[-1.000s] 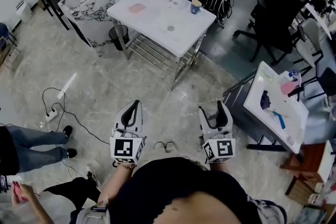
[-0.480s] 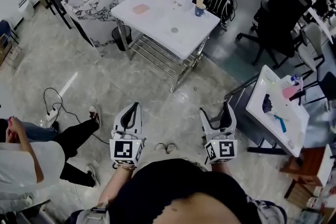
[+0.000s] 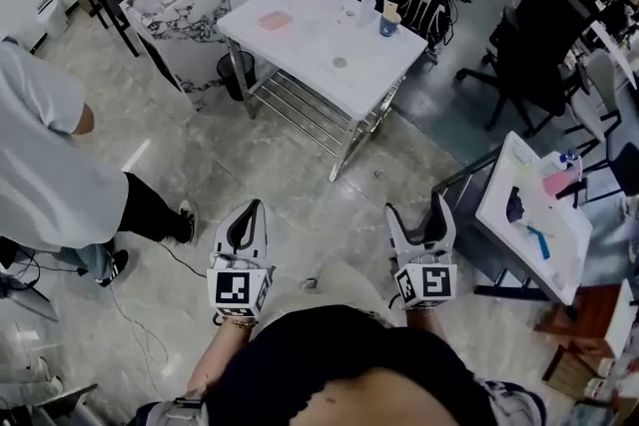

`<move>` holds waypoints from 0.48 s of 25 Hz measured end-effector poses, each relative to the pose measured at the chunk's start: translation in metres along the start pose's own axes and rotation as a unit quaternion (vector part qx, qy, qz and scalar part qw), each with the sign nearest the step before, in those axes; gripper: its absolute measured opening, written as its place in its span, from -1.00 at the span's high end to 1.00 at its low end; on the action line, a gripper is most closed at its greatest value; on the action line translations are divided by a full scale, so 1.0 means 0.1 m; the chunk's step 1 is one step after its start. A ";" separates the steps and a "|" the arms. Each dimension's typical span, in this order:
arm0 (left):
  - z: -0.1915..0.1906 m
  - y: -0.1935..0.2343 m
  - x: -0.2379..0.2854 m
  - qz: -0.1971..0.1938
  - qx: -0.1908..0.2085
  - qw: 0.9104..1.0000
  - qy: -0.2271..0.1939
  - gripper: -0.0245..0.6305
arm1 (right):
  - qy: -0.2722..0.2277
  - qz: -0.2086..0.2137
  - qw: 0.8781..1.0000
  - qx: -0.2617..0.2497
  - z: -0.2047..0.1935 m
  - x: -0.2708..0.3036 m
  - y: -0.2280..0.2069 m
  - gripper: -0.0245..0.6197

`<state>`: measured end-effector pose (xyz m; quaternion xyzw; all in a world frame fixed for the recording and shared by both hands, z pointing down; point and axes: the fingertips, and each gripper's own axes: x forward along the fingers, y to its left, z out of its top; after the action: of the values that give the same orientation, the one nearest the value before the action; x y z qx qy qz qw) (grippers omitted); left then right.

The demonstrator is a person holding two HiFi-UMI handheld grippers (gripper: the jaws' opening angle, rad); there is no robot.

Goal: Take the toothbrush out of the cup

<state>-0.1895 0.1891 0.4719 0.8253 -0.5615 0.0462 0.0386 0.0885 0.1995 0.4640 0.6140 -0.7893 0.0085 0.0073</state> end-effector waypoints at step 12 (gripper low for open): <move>-0.04 0.10 0.54 -0.002 -0.001 1.000 0.006 0.92 | -0.011 -0.007 1.000 -0.009 0.03 0.59 -0.34 -0.28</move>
<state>-0.1797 0.1361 0.4825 0.8263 -0.5593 0.0507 0.0428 0.1074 0.1342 0.4625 0.6191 -0.7853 -0.0054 0.0043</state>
